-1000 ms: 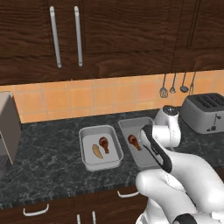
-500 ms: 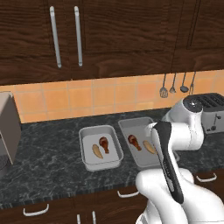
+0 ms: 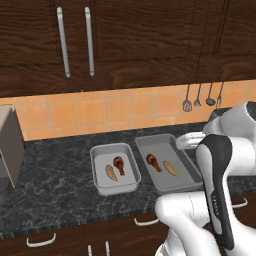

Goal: Place one sweet potato and one chicken drumstick in each tupperware on the nearby counter, to pack two identical lunches.

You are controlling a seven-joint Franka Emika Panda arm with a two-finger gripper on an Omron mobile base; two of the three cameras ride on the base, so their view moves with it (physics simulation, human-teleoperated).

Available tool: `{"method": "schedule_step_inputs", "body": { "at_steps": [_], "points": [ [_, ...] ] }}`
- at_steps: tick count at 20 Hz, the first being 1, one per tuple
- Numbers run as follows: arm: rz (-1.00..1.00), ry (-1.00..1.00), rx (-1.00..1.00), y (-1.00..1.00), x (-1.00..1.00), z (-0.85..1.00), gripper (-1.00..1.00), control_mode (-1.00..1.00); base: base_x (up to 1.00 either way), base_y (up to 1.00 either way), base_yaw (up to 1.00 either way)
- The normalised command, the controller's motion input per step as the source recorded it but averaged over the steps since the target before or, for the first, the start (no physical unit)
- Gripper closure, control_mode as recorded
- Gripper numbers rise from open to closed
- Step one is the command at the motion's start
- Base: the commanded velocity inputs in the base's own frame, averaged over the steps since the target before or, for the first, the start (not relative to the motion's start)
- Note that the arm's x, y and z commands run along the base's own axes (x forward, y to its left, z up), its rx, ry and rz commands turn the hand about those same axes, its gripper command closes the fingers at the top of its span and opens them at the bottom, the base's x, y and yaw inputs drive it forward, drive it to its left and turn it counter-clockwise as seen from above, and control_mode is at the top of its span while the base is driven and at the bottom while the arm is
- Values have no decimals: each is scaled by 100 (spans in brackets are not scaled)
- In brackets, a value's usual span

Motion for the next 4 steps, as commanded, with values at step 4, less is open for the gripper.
{"method": "schedule_step_inputs", "body": {
  "at_steps": [4],
  "points": [
    [-7,-25,17,36,-3,-64,-100,-100,0,0,0]
  ]
}}
